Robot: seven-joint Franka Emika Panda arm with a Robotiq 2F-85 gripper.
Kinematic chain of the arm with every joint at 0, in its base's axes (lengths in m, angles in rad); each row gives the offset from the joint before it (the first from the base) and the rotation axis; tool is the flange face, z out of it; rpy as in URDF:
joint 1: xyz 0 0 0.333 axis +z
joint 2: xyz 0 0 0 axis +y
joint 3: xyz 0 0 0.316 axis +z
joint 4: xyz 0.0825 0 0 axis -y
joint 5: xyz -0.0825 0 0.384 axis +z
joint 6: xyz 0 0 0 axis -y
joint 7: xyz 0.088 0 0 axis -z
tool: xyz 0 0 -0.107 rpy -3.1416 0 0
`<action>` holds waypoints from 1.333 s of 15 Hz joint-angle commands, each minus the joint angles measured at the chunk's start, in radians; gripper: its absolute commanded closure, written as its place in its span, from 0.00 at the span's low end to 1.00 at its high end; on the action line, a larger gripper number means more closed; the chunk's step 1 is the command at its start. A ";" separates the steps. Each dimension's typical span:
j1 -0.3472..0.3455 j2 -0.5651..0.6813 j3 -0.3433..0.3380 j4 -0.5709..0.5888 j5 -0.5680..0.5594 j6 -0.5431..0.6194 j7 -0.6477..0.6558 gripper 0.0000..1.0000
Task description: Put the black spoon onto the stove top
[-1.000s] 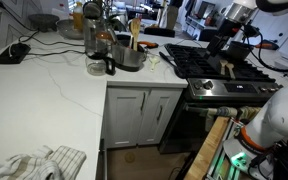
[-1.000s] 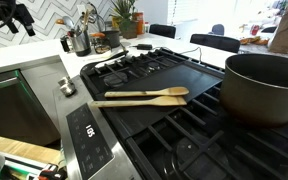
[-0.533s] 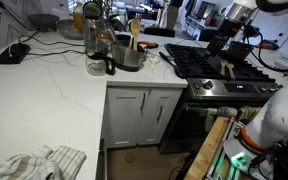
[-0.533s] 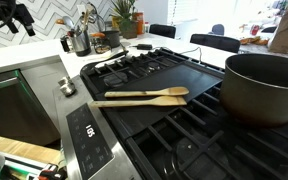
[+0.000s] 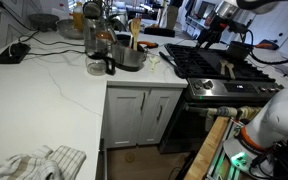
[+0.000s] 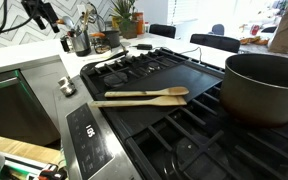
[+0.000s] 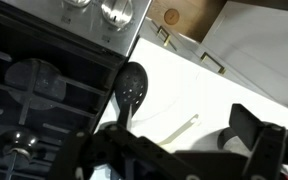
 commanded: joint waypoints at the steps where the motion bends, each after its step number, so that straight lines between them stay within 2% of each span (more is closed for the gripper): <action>1: -0.025 0.201 -0.018 0.119 0.022 0.053 0.034 0.00; 6: -0.037 0.412 -0.050 0.241 0.092 0.078 0.037 0.00; 11: -0.054 0.591 -0.050 0.356 0.166 0.105 0.066 0.00; 15: -0.065 0.706 -0.044 0.422 0.169 0.141 0.121 0.00; 20: -0.063 0.811 -0.039 0.452 0.153 0.228 0.186 0.00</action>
